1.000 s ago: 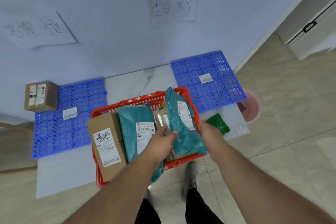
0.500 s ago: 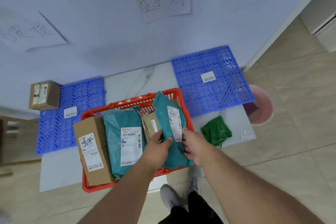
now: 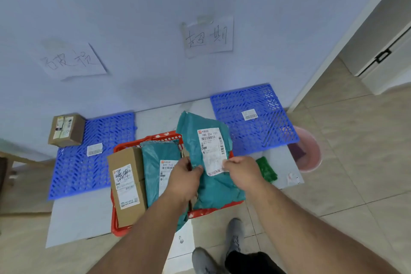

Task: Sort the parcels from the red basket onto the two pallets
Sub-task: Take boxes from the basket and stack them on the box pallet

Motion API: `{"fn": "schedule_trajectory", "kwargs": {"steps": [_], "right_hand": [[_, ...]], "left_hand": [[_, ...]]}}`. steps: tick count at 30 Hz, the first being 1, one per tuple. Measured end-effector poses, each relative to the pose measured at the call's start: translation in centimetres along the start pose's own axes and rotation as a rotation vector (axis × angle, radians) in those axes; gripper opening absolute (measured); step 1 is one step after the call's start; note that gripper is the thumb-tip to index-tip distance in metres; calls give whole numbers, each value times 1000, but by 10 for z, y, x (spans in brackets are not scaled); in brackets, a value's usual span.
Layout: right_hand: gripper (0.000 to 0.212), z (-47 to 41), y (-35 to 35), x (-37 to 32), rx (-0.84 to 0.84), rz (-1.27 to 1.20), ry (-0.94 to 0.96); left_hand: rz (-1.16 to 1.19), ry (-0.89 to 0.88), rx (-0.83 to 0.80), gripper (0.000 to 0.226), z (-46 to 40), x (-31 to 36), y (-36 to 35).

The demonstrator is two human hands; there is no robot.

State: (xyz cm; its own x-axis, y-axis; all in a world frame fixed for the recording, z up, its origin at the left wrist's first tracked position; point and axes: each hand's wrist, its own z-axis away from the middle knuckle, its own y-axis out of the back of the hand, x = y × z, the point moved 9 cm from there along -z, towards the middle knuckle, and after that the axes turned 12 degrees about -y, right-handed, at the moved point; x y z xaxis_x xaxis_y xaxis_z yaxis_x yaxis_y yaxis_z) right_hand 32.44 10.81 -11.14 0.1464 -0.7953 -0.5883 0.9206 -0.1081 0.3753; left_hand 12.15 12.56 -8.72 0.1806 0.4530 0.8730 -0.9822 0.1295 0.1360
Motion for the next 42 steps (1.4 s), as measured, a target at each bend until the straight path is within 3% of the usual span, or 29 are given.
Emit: {"fn": "schedule_trajectory", "kwargs": {"steps": [4,7,11,14,27,34,39,42], "right_hand": [[23,14,22,-12,22,-185,32],[17,18,23,-16,-77,-399,-34],[37,7,32,-23,-187,-598,-75],[19,-12,50,-35,-177,-618,-45],[11,-200,99,-102,-118,-401,-89],[22,-338,83,-107,-62,-221,-155],[28,-411,57,-99,-54,-136,-189],[19,-447,45,-97,-54,-101,-189]], "left_hand": [[41,-30,61,18,0,15,8],[108,-37,69,18,-1,27,-1],[105,-85,107,21,-12,47,-19],[19,-103,103,23,-26,60,-35],[61,106,-30,35,-195,87,-145],[42,184,-34,55,-315,40,-187],[20,251,-25,52,-374,1,-198],[-17,255,-31,50,-403,-14,-200]]}}
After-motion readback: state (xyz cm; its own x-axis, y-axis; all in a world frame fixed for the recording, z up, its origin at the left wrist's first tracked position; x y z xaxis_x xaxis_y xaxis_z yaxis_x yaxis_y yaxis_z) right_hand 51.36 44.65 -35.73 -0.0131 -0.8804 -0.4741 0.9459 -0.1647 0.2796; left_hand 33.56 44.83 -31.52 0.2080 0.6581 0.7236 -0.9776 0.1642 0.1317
